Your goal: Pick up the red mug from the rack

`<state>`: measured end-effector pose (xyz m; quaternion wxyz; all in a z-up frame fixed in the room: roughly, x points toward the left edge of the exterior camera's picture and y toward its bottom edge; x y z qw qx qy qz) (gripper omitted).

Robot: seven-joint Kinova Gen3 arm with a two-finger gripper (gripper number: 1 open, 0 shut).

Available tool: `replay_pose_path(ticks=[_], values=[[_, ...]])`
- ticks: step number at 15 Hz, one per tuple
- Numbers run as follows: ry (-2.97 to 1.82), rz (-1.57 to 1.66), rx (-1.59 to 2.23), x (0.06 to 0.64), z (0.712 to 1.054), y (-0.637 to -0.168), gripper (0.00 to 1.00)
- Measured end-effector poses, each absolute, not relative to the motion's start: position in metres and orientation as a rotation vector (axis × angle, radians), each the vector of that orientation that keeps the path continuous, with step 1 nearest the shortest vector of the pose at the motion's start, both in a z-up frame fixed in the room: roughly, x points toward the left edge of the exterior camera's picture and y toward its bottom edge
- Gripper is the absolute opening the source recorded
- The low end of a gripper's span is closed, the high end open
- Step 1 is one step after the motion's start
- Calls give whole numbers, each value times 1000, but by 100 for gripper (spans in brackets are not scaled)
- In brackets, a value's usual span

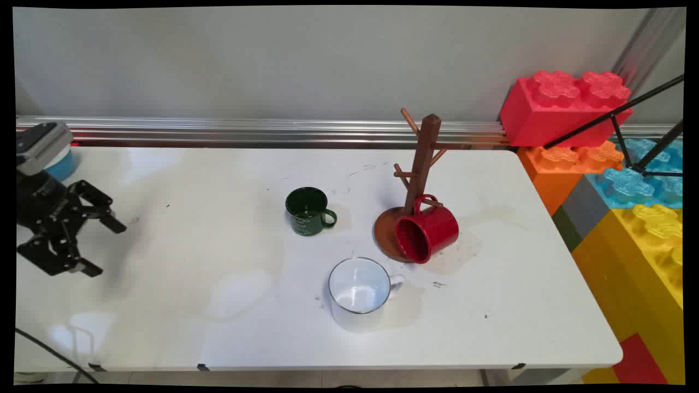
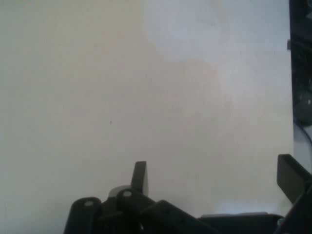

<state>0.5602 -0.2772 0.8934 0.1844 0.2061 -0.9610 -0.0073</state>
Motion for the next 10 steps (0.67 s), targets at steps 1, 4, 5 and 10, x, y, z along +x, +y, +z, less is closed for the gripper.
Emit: replay_pose_path(ticks=[1, 4, 5, 10], values=[[-2699, -16, 582, 559, 894, -278, 100], [-2630, 10, 587, 547, 899, -284, 100], [-2593, 22, 592, 541, 903, -288, 100], [-2366, 56, 643, 506, 926, -311, 100]])
